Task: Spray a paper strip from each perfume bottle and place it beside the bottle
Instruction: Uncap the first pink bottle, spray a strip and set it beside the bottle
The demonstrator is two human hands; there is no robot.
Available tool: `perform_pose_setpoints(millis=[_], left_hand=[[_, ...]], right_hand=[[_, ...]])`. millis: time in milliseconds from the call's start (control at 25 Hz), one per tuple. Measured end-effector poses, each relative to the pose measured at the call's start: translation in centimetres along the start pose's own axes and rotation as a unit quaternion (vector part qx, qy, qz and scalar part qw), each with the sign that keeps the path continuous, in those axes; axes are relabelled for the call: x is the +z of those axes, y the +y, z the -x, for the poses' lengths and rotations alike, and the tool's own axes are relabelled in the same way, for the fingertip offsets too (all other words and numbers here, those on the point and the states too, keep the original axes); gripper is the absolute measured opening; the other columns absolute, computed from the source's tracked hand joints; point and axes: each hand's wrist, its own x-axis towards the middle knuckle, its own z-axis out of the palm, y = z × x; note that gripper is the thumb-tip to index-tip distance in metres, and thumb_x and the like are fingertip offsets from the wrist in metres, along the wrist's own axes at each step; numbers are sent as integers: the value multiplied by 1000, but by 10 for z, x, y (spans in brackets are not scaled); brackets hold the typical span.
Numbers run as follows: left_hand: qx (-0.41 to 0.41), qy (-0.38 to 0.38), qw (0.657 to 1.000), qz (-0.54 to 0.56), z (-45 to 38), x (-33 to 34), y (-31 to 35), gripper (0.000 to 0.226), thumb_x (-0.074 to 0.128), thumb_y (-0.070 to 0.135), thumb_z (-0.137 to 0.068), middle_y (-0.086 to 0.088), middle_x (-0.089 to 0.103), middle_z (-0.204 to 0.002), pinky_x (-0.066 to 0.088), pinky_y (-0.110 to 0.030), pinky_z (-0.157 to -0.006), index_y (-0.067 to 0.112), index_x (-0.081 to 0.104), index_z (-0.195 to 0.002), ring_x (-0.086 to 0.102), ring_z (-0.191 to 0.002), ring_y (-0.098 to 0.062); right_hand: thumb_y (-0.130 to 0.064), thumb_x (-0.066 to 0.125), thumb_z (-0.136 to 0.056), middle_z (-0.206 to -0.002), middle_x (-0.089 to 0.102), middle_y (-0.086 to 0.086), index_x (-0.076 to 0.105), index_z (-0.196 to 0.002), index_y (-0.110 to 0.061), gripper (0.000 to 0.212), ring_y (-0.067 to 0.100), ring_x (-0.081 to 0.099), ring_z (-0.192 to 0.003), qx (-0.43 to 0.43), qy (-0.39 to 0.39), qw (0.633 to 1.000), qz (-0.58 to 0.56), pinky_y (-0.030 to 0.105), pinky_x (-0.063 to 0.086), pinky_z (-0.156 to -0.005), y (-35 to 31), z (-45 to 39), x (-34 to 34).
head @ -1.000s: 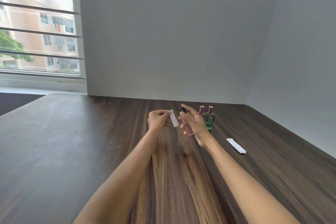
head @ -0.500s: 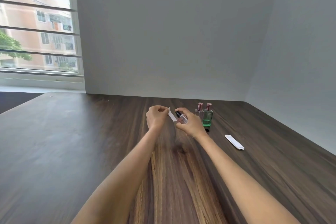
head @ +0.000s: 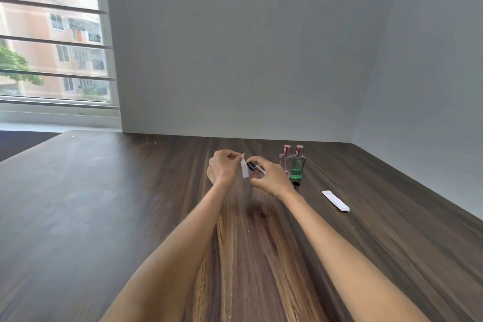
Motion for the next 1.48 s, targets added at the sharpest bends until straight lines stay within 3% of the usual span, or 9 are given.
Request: perform_pose_setpoints(millis=[120,240,480,600,680,840,960,1160,1480], left_hand=[[-2,-9,1000,-7,1,0,-2,20,65,36,-86,4,74,-102,43,-26,-72,22,76,-94,67,-98,-17],[-9,-17,1000,-3,1,-1,-3,20,65,37,-86,4,74,-103,44,-26,-73,22,76,-94,67,-99,-17],[-28,-58,998,13,-10,-6,-18,19,64,35,-87,3,75,-99,49,-32,-78,21,75,-91,66,-94,-16],[-47,-88,995,22,-22,-16,-33,17,66,29,-86,-2,75,-100,51,-38,-92,15,76,-88,65,-97,-19],[-73,-104,992,9,-33,-25,-43,13,70,27,-81,-5,74,-102,48,-43,-99,16,74,-78,65,-103,-25],[-117,-102,987,-44,-40,-41,-51,13,73,27,-77,-7,71,-96,39,-42,-107,15,69,-72,62,-104,-28],[-110,-100,979,-140,-39,-46,-51,19,67,28,-83,-3,72,-101,30,-34,-107,17,74,-96,58,-100,-22],[-66,-102,966,-230,-41,-54,-62,15,64,27,-84,-2,74,-100,28,-33,-101,24,76,-93,65,-102,-20],[-70,-117,981,-137,-54,-61,-78,26,72,26,-79,3,66,-103,22,-39,-113,20,66,-103,56,-105,-17]], right_hand=[[-14,65,-74,-108,64,-8,57,-116,-27,45,12,56,-87,5,14,1000,-4,27,50,-67,0,1,1],[-14,65,-75,-113,63,-7,55,-119,-25,46,10,55,-91,6,21,1000,-17,26,46,-73,1,1,2],[-17,61,-81,-97,56,-3,49,-128,-23,48,15,58,-70,52,60,990,-121,17,46,-38,-4,-2,7],[-20,51,-89,-84,59,4,50,-123,-9,36,13,57,-60,107,70,964,-233,16,44,-39,-12,-9,12],[-20,50,-90,-87,62,6,53,-116,-7,29,16,62,-69,103,74,955,-269,18,49,-51,-16,-17,16],[-16,64,-85,-97,67,-6,63,-101,-20,16,9,63,-90,30,64,963,-260,27,48,-86,-24,-28,22],[-11,71,-81,-98,67,-3,66,-108,-13,28,5,60,-86,9,32,971,-238,17,45,-81,-32,-36,31],[-17,75,-75,-108,71,3,69,-107,-18,33,10,63,-95,11,1,983,-184,24,49,-87,-38,-55,52],[-11,74,-76,-96,69,3,69,-107,-10,31,11,58,-88,8,-9,989,-149,21,42,-78,-50,-70,64]])
